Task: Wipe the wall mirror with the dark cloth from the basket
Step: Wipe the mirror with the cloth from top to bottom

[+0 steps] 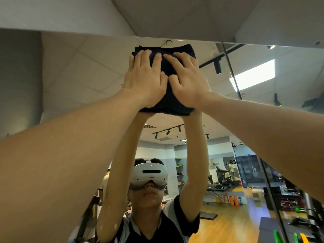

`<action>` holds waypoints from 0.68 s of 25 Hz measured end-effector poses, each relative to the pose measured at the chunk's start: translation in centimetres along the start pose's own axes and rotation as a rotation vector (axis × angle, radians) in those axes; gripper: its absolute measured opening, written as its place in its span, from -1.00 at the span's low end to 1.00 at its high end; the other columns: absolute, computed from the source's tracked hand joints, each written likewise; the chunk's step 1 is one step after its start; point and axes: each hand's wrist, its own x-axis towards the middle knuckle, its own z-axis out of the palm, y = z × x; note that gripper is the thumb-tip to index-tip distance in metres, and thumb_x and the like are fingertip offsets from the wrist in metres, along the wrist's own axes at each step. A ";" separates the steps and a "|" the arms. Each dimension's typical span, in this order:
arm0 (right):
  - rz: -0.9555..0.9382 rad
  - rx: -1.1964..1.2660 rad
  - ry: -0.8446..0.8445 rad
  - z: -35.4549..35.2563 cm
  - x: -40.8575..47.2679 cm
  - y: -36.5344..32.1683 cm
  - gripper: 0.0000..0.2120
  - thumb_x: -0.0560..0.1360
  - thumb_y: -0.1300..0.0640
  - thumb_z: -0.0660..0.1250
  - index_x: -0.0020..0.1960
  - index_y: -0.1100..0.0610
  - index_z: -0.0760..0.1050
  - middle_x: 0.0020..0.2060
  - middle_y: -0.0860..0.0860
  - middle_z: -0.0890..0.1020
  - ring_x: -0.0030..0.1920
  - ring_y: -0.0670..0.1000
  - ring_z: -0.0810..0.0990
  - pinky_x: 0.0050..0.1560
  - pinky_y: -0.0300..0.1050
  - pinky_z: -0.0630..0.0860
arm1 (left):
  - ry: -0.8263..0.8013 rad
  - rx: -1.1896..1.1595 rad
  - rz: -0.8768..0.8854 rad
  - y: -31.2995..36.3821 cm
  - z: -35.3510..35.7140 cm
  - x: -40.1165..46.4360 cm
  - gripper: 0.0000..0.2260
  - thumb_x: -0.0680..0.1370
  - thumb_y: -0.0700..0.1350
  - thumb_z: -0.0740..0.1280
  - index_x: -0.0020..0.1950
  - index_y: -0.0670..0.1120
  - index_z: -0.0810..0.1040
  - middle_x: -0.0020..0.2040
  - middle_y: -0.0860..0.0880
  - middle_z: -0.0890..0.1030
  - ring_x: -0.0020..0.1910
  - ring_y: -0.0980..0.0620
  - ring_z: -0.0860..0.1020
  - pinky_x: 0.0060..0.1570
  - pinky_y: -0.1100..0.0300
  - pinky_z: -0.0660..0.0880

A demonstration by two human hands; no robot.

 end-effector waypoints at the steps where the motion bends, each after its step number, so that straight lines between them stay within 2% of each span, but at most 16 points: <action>1: -0.003 0.000 -0.001 0.5 0.4 -1.0 -0.38 0.59 -0.09 0.03 0.64 0.00 0.22 0.60 0.09 0.26 0.63 0.12 0.08 0.63 0.25 0.07 | -0.002 0.003 -0.005 -1.1 -0.5 -0.3 -0.48 0.68 0.02 0.04 0.62 -0.13 0.13 0.59 -0.22 0.16 0.60 -0.19 0.10 0.60 -0.18 -0.02; 5: -0.016 0.004 0.007 3.2 2.4 -6.0 -0.36 0.58 -0.10 0.02 0.64 0.02 0.24 0.59 0.12 0.28 0.64 0.14 0.09 0.63 0.23 0.03 | 0.004 0.001 -0.025 -6.3 -2.5 -1.5 -0.50 0.69 -0.01 0.06 0.61 -0.14 0.15 0.58 -0.21 0.18 0.57 -0.20 0.12 0.57 -0.15 0.09; 10: -0.046 0.015 0.015 6.2 4.7 -11.6 -0.35 0.57 -0.12 0.00 0.63 0.01 0.25 0.58 0.10 0.30 0.63 0.13 0.11 0.63 0.23 0.04 | 0.017 0.011 -0.029 -12.9 -3.8 -2.6 -0.51 0.68 -0.02 0.06 0.60 -0.15 0.17 0.57 -0.23 0.20 0.56 -0.21 0.15 0.57 -0.15 0.08; 17: -0.071 0.013 0.018 10.5 7.4 -19.7 -0.36 0.56 -0.14 0.00 0.62 -0.01 0.27 0.57 0.10 0.31 0.63 0.13 0.12 0.65 0.21 -0.04 | 0.017 0.012 -0.045 -22.1 -6.1 -4.5 -0.48 0.66 0.02 0.01 0.60 -0.14 0.17 0.56 -0.22 0.21 0.54 -0.19 0.19 0.54 -0.12 0.16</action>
